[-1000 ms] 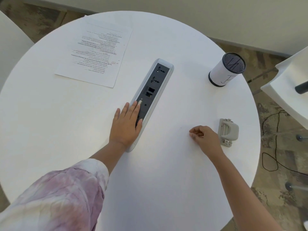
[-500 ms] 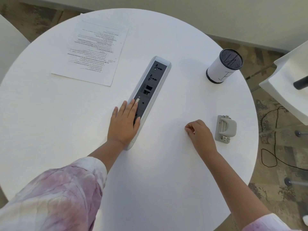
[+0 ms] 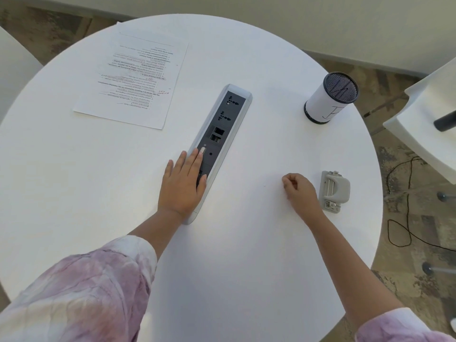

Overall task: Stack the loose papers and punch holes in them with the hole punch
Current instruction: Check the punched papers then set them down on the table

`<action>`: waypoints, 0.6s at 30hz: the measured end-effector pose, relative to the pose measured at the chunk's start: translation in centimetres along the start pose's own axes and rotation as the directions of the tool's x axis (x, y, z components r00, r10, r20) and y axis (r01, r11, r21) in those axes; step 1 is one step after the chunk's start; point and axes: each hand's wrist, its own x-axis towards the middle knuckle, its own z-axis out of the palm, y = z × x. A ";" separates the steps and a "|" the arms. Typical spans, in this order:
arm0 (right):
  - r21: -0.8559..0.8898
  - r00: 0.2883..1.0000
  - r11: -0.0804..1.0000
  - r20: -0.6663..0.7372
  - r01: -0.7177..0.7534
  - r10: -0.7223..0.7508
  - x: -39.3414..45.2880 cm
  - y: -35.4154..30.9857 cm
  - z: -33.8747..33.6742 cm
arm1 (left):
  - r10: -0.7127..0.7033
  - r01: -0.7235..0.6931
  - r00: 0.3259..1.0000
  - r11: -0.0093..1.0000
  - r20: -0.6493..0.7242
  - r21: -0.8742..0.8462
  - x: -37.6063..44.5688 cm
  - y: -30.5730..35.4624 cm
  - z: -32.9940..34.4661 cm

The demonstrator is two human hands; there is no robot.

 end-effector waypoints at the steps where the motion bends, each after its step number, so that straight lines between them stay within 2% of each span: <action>1: 0.100 0.998 0.993 0.003 -0.059 0.059 0.1 0.1 -0.2 | 0.000 0.000 1.000 1.000 0.001 0.001 0.0 0.0 0.0; 3: 0.237 0.991 0.962 0.029 -0.135 0.132 0.4 0.3 -0.6 | 0.000 0.000 1.000 1.000 -0.001 -0.002 0.0 -0.1 0.0; 9: 0.514 0.976 0.830 0.106 -0.217 0.190 0.8 0.1 -1.1 | -0.007 0.007 1.000 1.000 0.001 0.002 0.0 0.0 0.1; 14: 0.767 0.949 0.572 0.154 -0.291 0.277 0.9 -0.4 -1.8 | -0.007 0.007 1.000 1.000 0.004 0.009 0.0 0.0 0.1; 18: 0.877 0.926 0.349 0.229 -0.331 0.301 0.9 -1.3 -2.2 | -0.013 0.013 1.000 1.000 0.008 0.007 0.0 0.1 0.0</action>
